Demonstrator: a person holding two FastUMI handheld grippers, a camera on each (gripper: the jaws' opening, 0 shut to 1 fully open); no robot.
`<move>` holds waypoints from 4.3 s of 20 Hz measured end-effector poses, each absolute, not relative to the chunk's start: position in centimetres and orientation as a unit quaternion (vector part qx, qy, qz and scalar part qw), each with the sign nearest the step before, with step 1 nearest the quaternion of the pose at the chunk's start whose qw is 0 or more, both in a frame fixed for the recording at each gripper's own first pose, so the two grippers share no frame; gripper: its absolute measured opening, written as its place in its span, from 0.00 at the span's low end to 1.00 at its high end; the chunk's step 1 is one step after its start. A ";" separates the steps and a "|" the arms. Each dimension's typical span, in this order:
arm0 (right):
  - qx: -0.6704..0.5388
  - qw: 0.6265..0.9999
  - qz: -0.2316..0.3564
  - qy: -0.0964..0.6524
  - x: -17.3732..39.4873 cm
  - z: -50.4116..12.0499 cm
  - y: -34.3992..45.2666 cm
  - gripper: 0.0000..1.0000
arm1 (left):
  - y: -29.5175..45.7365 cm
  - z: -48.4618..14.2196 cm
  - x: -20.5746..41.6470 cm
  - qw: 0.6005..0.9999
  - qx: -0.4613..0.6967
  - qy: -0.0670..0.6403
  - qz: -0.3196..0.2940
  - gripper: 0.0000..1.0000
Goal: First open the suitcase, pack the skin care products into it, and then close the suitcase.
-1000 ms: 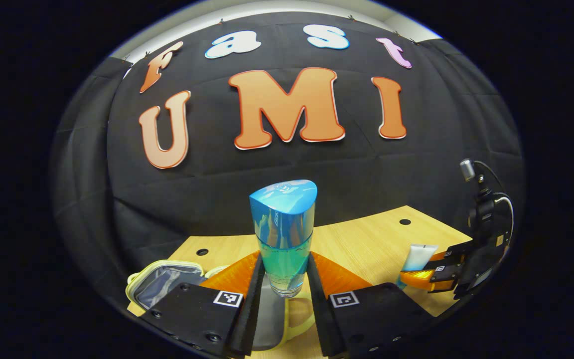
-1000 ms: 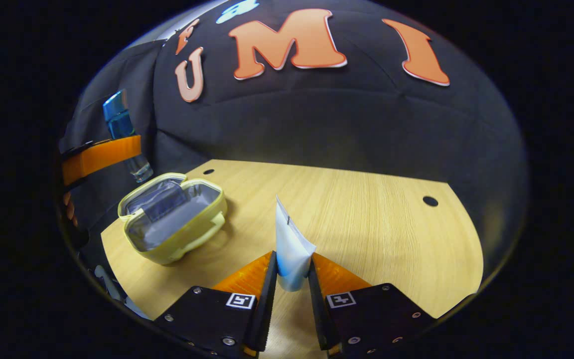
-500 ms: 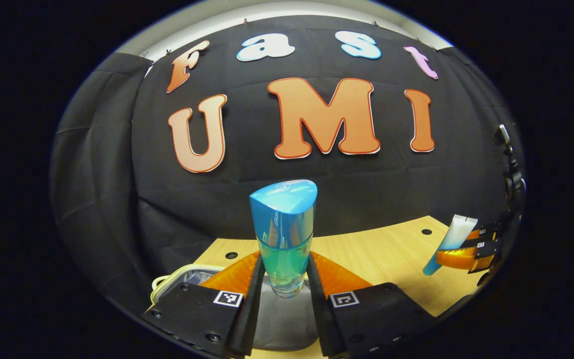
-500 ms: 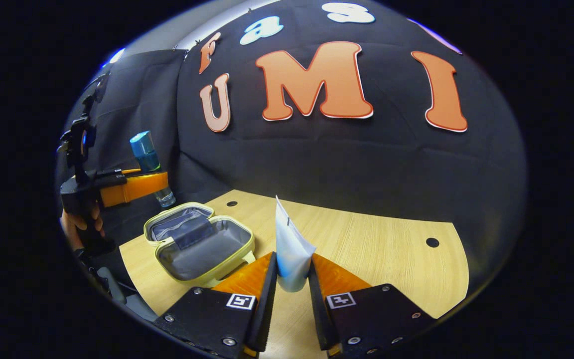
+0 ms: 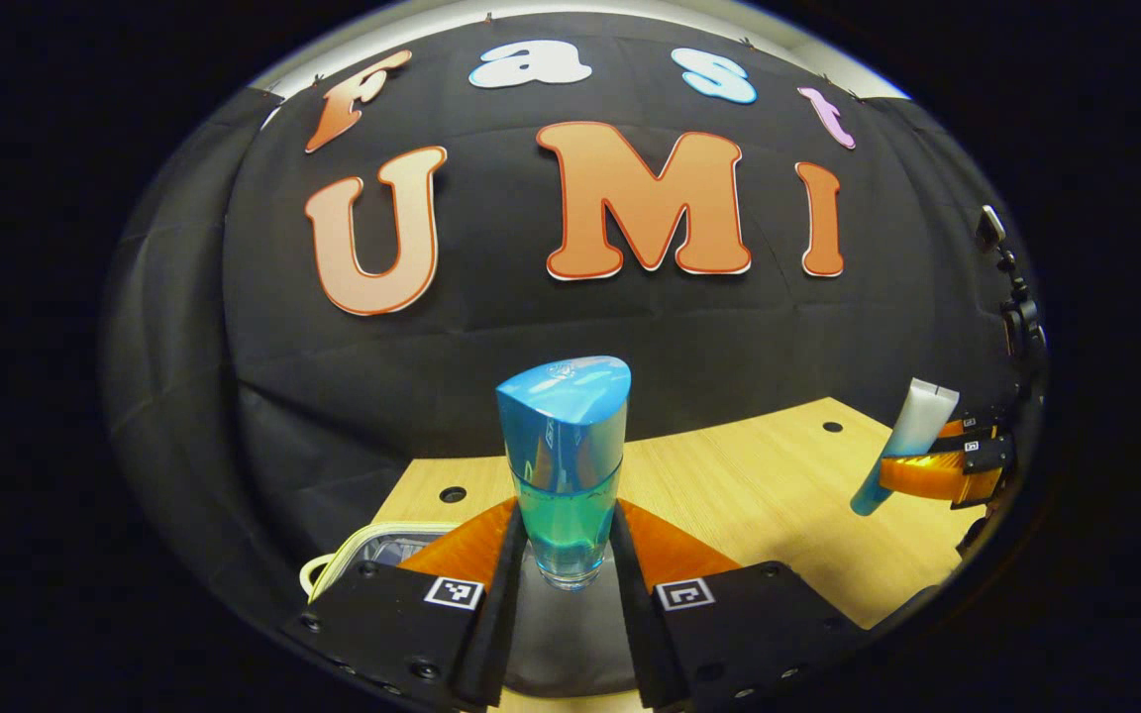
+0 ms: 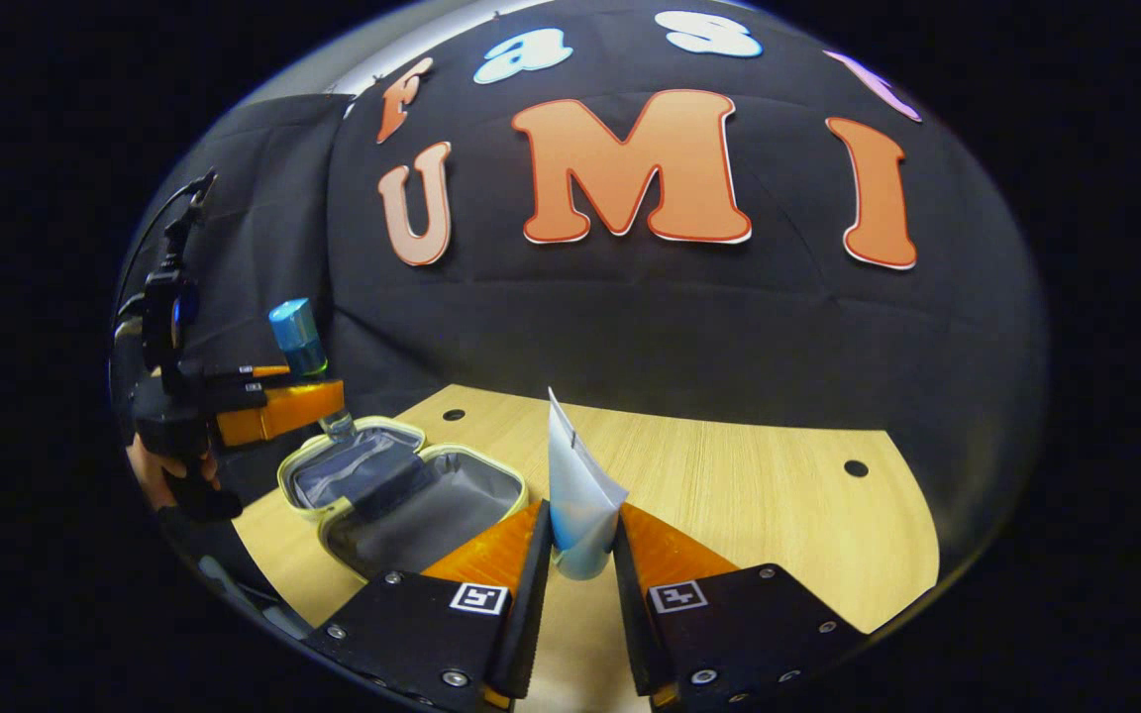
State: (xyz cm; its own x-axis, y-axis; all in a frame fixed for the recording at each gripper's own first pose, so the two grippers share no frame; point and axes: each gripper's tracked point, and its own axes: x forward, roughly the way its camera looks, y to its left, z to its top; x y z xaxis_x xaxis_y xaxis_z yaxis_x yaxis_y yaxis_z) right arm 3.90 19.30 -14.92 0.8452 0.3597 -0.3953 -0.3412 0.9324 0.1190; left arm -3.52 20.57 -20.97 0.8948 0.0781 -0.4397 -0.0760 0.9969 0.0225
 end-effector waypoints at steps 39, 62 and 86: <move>0.053 0.899 0.237 0.363 5.0 -25.8 35.1 0.38 | 20.1 -43.3 -7.5 0.797 -0.071 0.598 -0.046 0.51; 0.075 0.844 0.243 0.472 4.9 -31.9 36.5 0.38 | 21.5 -42.1 -8.0 0.813 -0.100 0.573 -0.035 0.65; 0.116 0.792 0.135 0.585 5.7 -36.8 39.4 0.37 | 41.3 -34.3 -17.3 0.859 -0.077 0.473 0.180 0.71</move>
